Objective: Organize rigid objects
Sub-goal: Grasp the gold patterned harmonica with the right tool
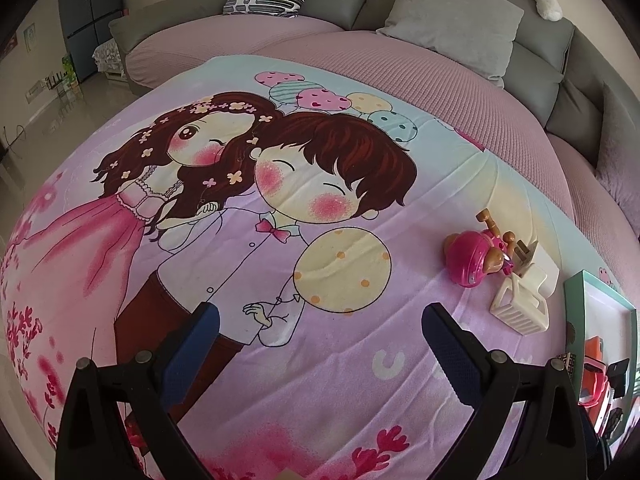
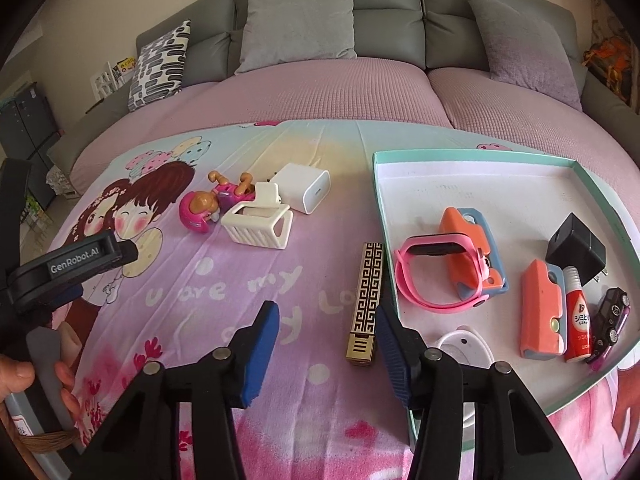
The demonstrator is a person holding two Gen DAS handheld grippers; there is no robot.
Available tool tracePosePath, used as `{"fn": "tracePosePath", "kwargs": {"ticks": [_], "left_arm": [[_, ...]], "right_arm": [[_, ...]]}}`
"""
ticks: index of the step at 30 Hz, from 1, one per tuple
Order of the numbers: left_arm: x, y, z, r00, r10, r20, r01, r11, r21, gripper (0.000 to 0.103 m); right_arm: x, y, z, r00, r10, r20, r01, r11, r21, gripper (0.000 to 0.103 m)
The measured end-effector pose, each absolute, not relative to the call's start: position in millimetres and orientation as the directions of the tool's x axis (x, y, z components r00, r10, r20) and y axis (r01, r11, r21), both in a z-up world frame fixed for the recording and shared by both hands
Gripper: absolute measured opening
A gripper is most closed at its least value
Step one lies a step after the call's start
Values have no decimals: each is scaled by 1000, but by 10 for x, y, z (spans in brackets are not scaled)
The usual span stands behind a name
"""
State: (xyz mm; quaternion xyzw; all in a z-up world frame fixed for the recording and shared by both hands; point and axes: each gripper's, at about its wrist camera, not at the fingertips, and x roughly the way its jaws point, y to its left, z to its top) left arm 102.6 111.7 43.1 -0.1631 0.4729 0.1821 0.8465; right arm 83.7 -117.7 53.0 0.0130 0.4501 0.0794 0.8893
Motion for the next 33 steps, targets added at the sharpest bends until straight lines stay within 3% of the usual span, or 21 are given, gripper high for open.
{"fn": "tracePosePath", "kwargs": {"ticks": [16,33], "left_arm": [[1005,1244,325,478,111,-871,-480,864,-153,101],[1168,1071,326,508,78,-858,-406,900,-159,101]], "right_arm": [[890,-1078,407,547,101,-831,-122,992,40,49],[1138,-1036,322,603,95,-792,-85,995,55,29]]}}
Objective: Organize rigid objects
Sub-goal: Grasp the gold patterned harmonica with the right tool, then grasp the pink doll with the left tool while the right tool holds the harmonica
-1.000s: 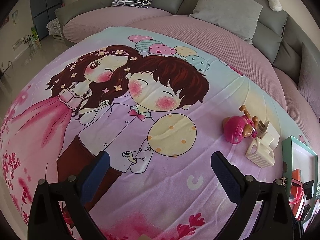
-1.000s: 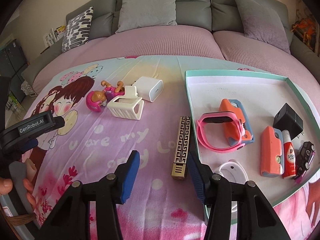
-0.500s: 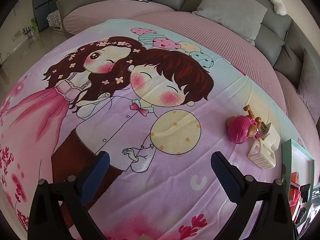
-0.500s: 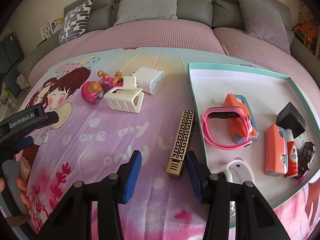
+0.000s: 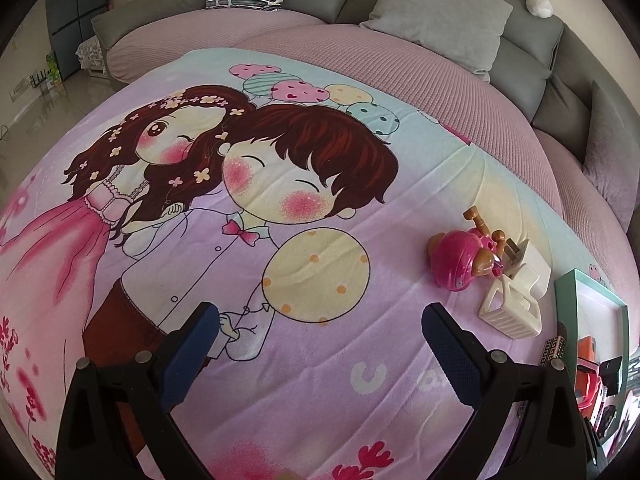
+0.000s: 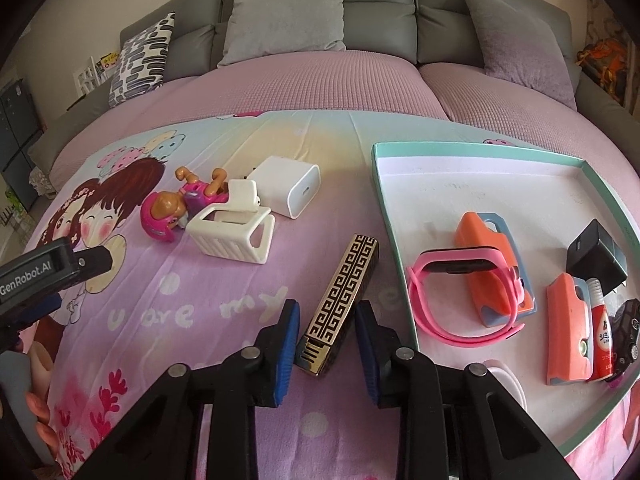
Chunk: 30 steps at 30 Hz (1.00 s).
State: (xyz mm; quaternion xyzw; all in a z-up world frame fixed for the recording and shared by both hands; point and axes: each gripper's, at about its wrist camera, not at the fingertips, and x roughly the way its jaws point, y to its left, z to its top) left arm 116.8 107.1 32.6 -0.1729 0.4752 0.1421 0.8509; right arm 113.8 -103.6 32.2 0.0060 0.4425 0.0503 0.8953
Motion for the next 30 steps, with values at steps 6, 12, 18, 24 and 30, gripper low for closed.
{"fn": "tracePosePath", "kwargs": {"ticks": [6,12,18,24,30], "left_arm": [[1286,921,386,550,32,-834,-341,920,-190,101],[1375,664,471,578,3,-816,-256,950,-177,101],[1500,556,448,617,-13,-787,-241,949,-205,101],[1638,617,374,630,-18,-777,-266,934,-238,101],[1716,669,331,635,-36,-772,-257,932,-255,101]], "right_arm": [[1195,-1045,314,620,113,-776,-89,993,73,24],[1226,-1069,306,631,126,-766,-91,992,89,19],[1244,-1081,301,636,140,-759,-94,990,103,18],[1248,-1093,303,636,154,-756,-100,988,117,18],[1249,-1108,301,634,158,-757,-101,987,121,18]]}}
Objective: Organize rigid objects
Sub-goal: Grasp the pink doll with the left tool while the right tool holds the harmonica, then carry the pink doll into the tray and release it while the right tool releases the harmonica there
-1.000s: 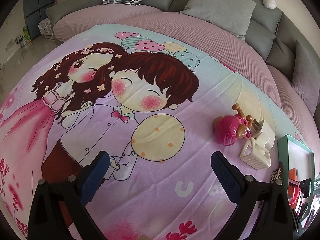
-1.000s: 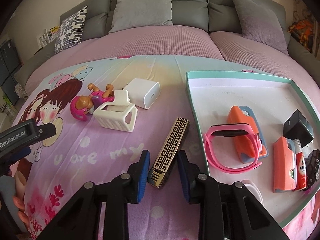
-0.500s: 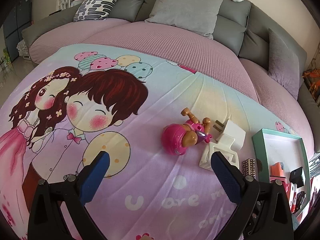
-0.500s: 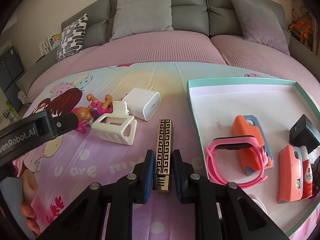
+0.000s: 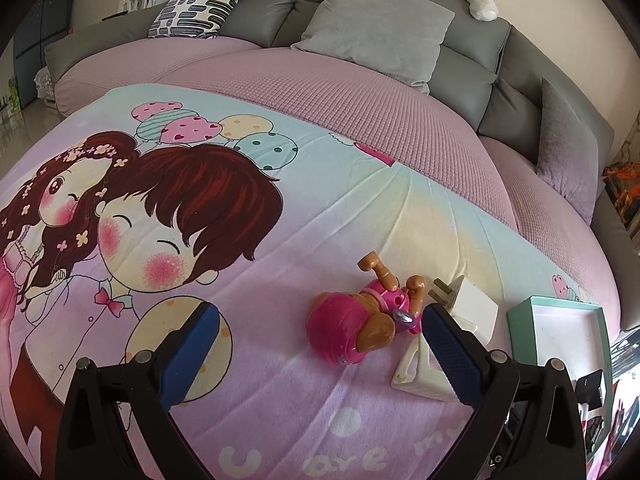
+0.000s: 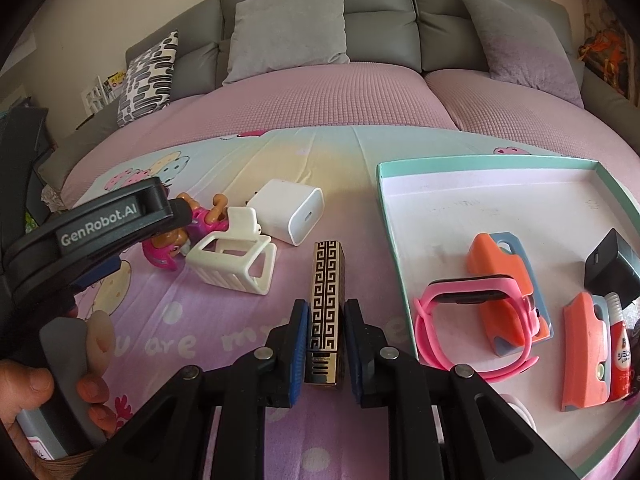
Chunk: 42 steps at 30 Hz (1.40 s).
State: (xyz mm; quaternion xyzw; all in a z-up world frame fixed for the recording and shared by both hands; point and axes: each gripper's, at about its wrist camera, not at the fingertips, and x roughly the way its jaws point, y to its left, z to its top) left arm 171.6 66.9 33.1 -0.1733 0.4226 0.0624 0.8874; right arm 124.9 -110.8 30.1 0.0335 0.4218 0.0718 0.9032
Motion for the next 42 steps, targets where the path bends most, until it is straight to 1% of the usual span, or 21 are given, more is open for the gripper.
{"fn": "tracePosePath", "kwargs": {"ticks": [4,6,7,8,9,11,12,13,20,30,37,42], "left_arm": [[1728,678,300,624,-40,-780,-260,931,-255,100],[1725,675,289,620,-49,-783,-257,931,-261,91],[1725,678,284,623,-64,-780,-249,928,-275,81],[1728,686,280,628,-88,-773,-238,924,-299,73],[1728,684,279,631,-110,-768,-228,920,-319,69],[1723,662,295,639,-137,-757,-206,918,-340,53],[1721,646,307,642,-144,-753,-197,918,-344,49],[1722,631,316,640,-141,-755,-195,921,-338,47],[1699,647,350,640,-145,-754,-200,917,-346,47],[1607,617,568,678,-132,-723,-181,924,-338,47],[1492,591,849,728,-125,-675,-152,930,-336,47],[1359,524,1140,781,-142,-609,-104,931,-350,47]], "right_arm": [[1249,-1105,299,633,157,-758,-103,988,119,18],[1248,-1105,298,633,157,-758,-104,988,118,18],[1249,-1106,299,634,157,-758,-103,988,119,18],[1248,-1105,299,633,158,-758,-103,987,119,18],[1248,-1105,299,633,158,-758,-103,988,119,18],[1248,-1106,299,633,158,-758,-104,988,119,18],[1248,-1106,299,633,158,-758,-104,987,118,18],[1249,-1106,299,634,158,-757,-103,987,120,18],[1238,-1147,302,634,180,-753,-97,983,153,17],[1224,-1245,396,648,186,-739,-75,980,182,17],[1135,-1378,639,696,179,-695,-54,979,199,17],[1068,-1500,825,732,168,-660,-38,978,207,17]]}}
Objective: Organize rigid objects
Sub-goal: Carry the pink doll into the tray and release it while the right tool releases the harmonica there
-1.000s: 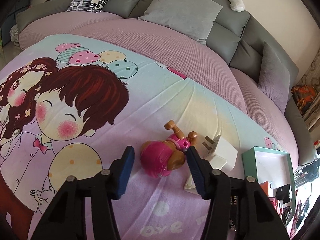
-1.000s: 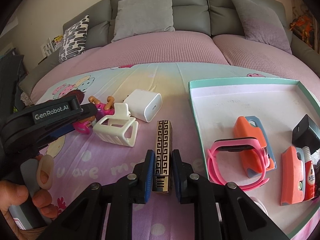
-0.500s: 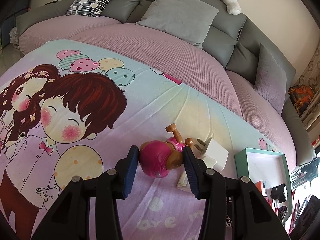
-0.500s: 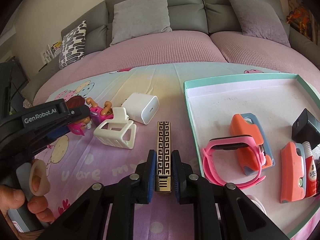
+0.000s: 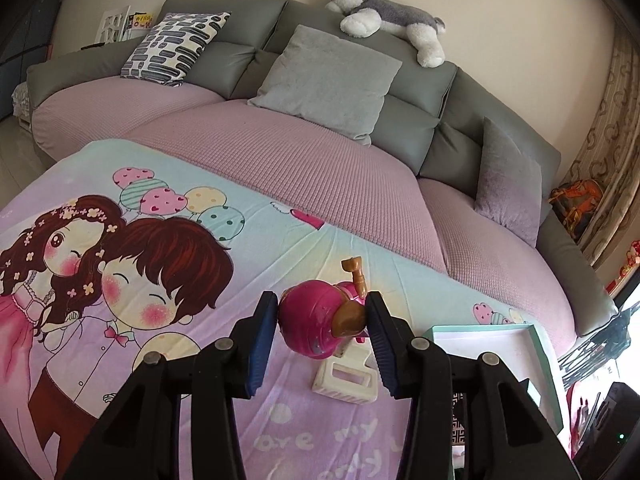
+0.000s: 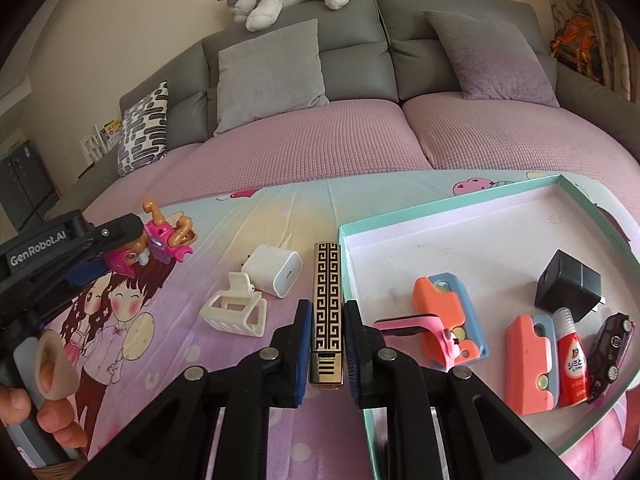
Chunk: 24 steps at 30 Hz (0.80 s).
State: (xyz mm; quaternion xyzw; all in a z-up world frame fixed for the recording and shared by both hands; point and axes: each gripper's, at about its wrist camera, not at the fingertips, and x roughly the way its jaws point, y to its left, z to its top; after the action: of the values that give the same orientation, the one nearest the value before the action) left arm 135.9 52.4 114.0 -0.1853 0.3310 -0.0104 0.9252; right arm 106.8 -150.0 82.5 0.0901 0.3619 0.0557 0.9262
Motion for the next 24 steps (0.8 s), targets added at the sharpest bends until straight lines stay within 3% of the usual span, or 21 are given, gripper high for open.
{"fn": "tracePosePath", "kwargs": {"ticks": [24], "left_arm": [[1241,-565,1402,770,-318,-553,144,931,-335,47]], "right_arm": [[902,-2662,937,762,-39,-646,217,956,199,17]]}}
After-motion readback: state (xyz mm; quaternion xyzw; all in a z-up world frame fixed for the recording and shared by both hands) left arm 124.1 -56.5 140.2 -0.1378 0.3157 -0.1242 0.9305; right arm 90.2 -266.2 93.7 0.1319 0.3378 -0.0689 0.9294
